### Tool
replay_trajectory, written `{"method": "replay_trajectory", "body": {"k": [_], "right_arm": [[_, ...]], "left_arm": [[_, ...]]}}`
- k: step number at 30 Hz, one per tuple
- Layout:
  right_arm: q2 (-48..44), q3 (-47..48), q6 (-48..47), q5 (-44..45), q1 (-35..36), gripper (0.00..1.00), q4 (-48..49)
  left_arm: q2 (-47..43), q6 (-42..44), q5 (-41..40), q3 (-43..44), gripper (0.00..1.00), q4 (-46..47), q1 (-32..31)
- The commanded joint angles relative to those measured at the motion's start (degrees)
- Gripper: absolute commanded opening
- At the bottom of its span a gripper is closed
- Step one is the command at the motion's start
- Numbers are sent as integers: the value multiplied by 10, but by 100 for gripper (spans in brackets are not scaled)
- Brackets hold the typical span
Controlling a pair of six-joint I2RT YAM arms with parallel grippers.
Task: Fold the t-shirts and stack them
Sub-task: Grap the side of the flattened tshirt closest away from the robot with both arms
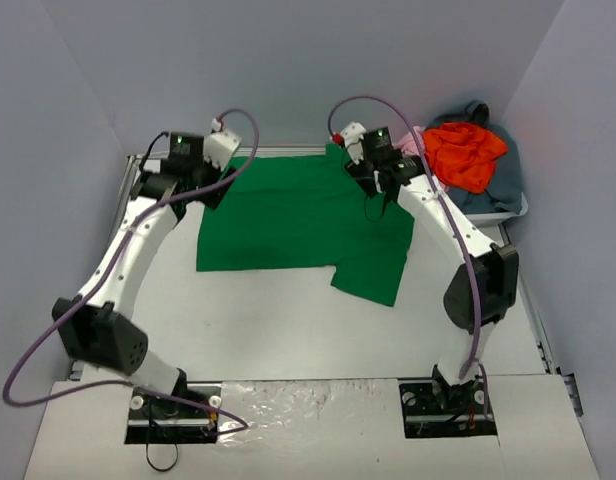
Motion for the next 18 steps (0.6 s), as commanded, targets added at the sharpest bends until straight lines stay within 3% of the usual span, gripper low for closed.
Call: {"method": "replay_trajectory", "body": {"k": [1, 2, 5, 8, 12, 18], "right_arm": [[-71, -115, 17, -22, -7, 46, -61], [-85, -140, 17, -34, -9, 47, -71], [-137, -223, 17, -76, -13, 52, -103], [-171, -291, 31, -88, -14, 55, -106], [-181, -322, 50, -108, -20, 56, -105], [-158, -319, 54, -111, -60, 56, -107]], "left_arm": [[-95, 98, 55, -160, 70, 17, 4], [-121, 114, 58, -245, 70, 25, 3], [-200, 158, 41, -387, 70, 72, -3], [-246, 183, 21, -483, 70, 120, -6], [-269, 208, -4, -566, 70, 221, -8], [-223, 225, -43, -609, 66, 320, -7]]}}
